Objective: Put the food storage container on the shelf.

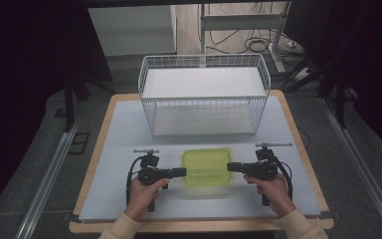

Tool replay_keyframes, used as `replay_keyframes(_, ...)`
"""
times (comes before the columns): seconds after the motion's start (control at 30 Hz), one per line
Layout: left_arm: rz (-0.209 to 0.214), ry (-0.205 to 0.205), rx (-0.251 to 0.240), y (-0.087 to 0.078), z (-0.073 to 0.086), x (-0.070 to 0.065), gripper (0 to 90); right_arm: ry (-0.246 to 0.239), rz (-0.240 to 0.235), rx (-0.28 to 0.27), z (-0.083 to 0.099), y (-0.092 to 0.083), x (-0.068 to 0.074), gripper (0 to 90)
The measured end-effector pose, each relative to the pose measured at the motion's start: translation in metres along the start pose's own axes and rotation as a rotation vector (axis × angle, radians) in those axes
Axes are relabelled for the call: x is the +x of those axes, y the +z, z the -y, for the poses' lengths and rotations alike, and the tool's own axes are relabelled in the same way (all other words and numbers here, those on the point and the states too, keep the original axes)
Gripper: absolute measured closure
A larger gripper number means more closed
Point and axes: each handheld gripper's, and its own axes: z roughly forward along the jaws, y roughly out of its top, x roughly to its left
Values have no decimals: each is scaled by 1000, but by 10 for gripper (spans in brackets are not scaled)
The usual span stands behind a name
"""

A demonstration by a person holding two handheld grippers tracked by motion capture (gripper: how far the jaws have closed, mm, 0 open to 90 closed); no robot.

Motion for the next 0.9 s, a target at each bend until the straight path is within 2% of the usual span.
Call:
replay_keyframes(0.17,-4,23,-26,-12,-17,-10,808,-31,-4,-29,-17,-6,12,803)
replay_keyframes(0.2,-6,28,-33,-15,-21,-13,808,-46,-4,-40,-26,-8,18,803)
replay_keyframes(0.23,-5,32,-39,-18,-25,-15,808,-46,-4,-40,-26,-8,18,803)
replay_keyframes(0.6,-9,81,-96,-45,-72,-38,810,-107,-4,-100,-76,-24,49,803)
replay_keyframes(0.67,-8,82,-100,-48,-80,-41,810,-107,-9,-107,-89,-26,53,803)
replay_keyframes(0.7,-14,86,-101,-50,-84,-43,810,-107,-9,-107,-89,-26,53,803)
replay_keyframes(0.73,-21,88,-100,-51,-88,-44,812,-109,-7,-107,-97,-27,55,803)
replay_keyframes(0.9,-14,87,-102,-55,-108,-47,811,-108,-17,-111,-113,-28,56,803)
